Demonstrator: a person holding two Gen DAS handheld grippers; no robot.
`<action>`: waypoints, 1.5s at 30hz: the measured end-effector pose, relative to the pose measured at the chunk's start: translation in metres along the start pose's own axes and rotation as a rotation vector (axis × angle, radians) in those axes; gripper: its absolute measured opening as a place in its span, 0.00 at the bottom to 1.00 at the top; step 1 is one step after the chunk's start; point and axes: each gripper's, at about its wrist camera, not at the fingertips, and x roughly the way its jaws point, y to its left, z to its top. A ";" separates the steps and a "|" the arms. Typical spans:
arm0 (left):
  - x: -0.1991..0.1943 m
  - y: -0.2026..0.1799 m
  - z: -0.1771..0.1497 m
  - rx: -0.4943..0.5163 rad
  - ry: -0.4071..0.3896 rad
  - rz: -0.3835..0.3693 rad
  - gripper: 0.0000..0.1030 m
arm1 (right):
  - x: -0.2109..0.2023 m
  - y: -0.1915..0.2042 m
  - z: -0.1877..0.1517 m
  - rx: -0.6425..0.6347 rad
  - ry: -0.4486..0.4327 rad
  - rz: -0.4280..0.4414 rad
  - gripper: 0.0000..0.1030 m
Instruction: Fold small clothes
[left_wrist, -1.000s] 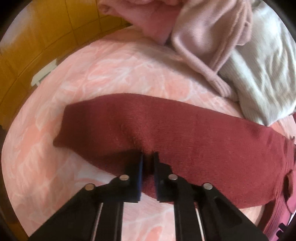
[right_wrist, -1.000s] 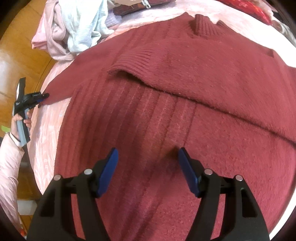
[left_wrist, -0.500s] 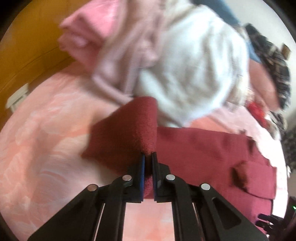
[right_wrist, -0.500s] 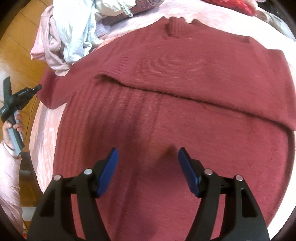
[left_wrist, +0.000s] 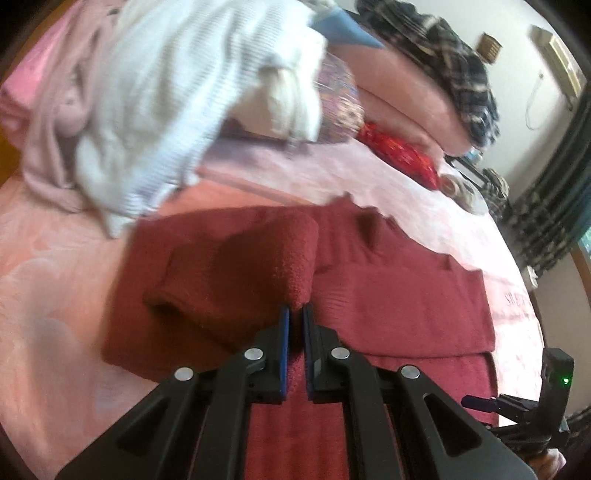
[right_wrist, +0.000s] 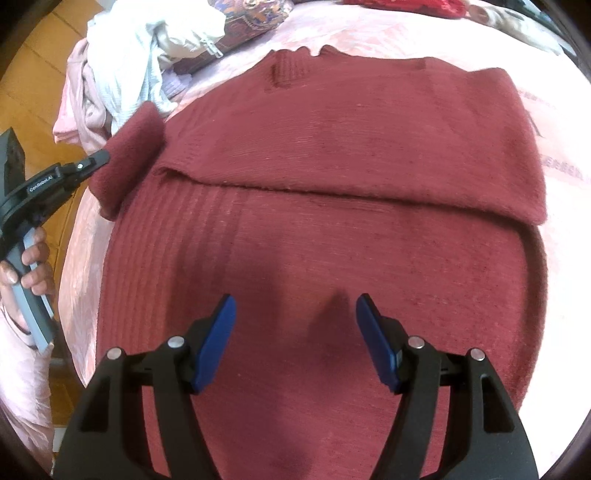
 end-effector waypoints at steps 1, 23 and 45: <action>0.004 -0.006 -0.001 -0.001 0.005 -0.002 0.06 | -0.001 -0.004 -0.001 0.004 -0.003 0.001 0.65; 0.052 -0.018 -0.034 -0.041 0.193 -0.015 0.42 | 0.002 -0.018 0.004 0.021 0.011 -0.012 0.67; 0.031 0.114 0.001 -0.055 0.192 0.388 0.39 | 0.058 0.170 0.099 -0.209 0.091 0.128 0.66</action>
